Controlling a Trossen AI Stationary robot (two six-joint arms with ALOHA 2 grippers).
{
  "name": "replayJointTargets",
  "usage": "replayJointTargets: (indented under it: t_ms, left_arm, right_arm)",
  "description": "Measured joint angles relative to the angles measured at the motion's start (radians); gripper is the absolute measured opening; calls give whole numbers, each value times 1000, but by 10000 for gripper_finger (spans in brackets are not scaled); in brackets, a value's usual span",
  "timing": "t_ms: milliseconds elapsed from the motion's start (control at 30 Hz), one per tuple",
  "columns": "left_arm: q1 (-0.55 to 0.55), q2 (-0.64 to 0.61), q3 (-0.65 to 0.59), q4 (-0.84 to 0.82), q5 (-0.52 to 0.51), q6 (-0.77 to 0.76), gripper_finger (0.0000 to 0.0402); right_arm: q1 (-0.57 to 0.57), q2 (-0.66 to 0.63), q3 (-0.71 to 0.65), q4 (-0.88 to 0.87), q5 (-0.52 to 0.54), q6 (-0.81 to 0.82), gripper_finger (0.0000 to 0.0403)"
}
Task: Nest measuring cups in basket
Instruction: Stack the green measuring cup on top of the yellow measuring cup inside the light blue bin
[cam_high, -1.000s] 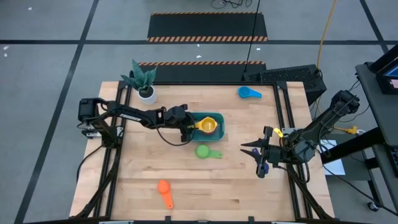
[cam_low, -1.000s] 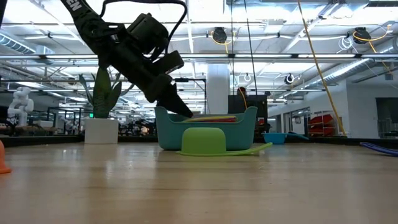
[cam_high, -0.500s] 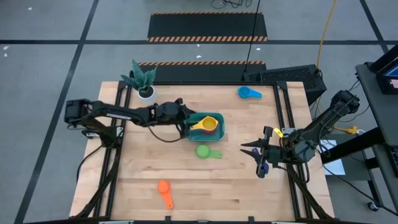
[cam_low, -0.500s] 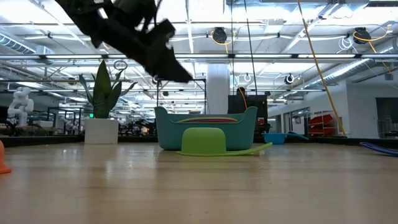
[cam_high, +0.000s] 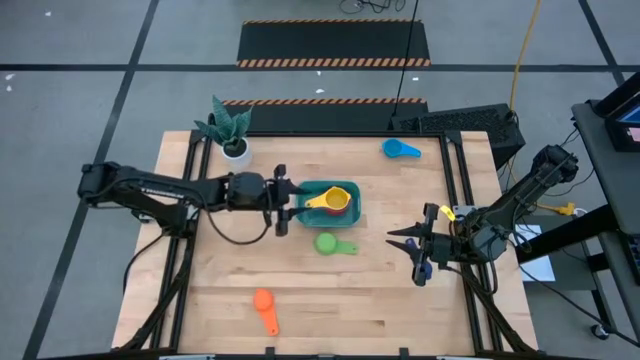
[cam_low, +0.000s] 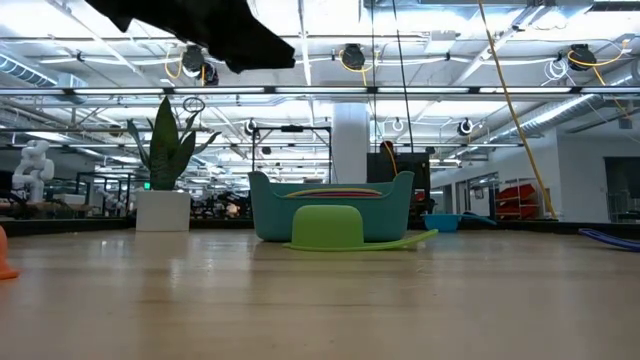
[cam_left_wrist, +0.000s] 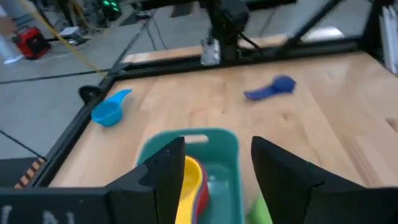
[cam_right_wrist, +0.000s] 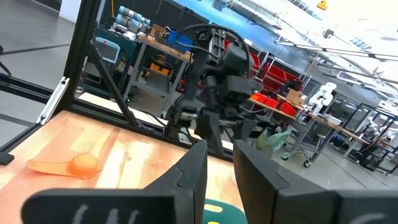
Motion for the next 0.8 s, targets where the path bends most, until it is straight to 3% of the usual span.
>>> replayJointTargets:
  t_ms: [333,600,800]
  left_arm:
    - [-51,-10,0,-14,-27,62,160]
    - [-52,-10,0,-12,-27,54,161]
    - [-69,-9,0,-7,-28,27,161]
  right_arm:
    - [-2,12,0,-31,0,89,73]
    - [-44,161,112,-195,-3,168,73]
    - [-104,318,219,-412,-148,332,73]
